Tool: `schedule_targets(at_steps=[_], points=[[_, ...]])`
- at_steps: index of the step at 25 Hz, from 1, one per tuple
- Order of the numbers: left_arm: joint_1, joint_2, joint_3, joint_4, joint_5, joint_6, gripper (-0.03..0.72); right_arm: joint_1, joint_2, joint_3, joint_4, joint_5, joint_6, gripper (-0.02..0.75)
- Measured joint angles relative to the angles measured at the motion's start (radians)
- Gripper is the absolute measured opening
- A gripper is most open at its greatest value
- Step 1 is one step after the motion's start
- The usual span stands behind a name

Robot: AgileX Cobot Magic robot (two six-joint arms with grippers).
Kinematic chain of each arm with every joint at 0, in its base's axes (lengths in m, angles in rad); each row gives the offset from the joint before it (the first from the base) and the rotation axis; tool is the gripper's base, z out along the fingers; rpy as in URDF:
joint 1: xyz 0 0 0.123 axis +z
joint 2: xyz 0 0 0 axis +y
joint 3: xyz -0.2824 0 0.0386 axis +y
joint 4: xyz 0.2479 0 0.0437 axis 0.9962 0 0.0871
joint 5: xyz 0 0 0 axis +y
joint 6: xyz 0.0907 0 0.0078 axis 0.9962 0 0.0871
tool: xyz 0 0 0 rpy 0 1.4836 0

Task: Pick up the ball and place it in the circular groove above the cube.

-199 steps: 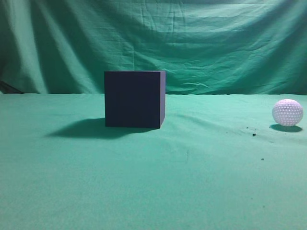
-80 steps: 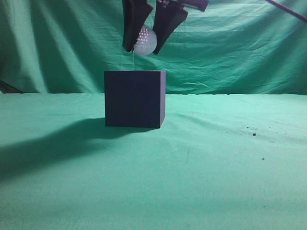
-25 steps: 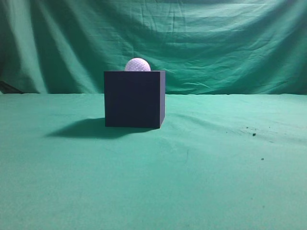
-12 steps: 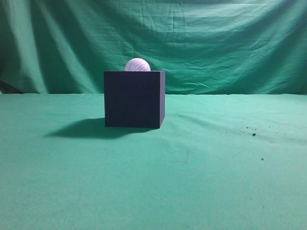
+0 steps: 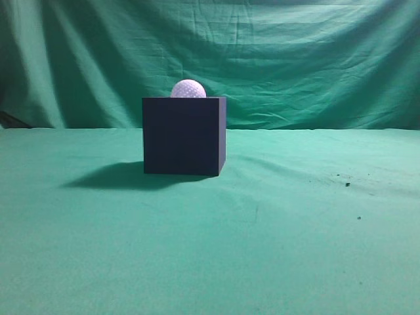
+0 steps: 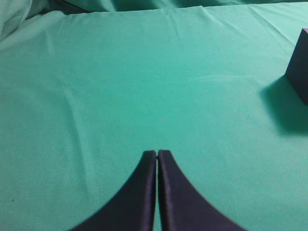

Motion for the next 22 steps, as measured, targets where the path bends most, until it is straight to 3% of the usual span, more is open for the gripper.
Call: schedule_targets(at_steps=[9, 13, 22], points=[[0.0, 0.0, 0.0, 0.0, 0.0, 0.0, 0.0, -0.299, -0.23, 0.281, 0.002, -0.106, 0.002, 0.0], [0.0, 0.0, 0.0, 0.0, 0.0, 0.0, 0.0, -0.342, -0.23, 0.347, 0.003, -0.124, 0.002, 0.0], [0.0, 0.0, 0.0, 0.0, 0.0, 0.0, 0.0, -0.35, -0.23, 0.389, 0.026, -0.15, 0.002, 0.0]])
